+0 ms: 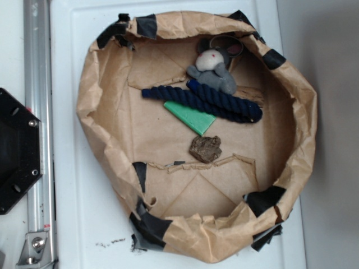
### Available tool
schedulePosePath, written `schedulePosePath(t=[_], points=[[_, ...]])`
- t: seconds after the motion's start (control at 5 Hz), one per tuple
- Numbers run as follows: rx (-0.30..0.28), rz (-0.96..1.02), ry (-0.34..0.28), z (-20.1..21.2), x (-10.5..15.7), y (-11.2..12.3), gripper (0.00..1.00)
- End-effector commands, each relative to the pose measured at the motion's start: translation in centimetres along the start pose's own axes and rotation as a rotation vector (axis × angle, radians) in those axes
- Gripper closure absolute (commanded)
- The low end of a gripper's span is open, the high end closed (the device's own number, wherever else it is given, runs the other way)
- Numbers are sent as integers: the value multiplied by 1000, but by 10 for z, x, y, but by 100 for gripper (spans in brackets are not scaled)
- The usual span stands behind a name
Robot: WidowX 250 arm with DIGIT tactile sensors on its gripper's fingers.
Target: Grab the rock.
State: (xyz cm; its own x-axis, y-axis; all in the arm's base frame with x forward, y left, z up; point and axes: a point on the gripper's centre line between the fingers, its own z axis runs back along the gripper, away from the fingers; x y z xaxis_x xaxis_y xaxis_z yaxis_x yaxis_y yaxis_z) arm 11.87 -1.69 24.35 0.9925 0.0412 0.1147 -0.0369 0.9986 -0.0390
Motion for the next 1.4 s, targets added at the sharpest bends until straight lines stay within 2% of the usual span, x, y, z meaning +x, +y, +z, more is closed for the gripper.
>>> schedulePosePath(t=[0.0, 0.4, 0.6, 0.8, 1.0, 1.2], points=[[0, 0, 0, 0, 0, 0, 0], [113, -134, -41, -48, 97, 27, 0], [73, -256, -62, -86, 142, 27, 0], [43, -375, -63, -127, 155, 28, 0], [32, -482, -42, -178, 151, 27, 0], [-3, -557, -4, -212, 145, 18, 0]])
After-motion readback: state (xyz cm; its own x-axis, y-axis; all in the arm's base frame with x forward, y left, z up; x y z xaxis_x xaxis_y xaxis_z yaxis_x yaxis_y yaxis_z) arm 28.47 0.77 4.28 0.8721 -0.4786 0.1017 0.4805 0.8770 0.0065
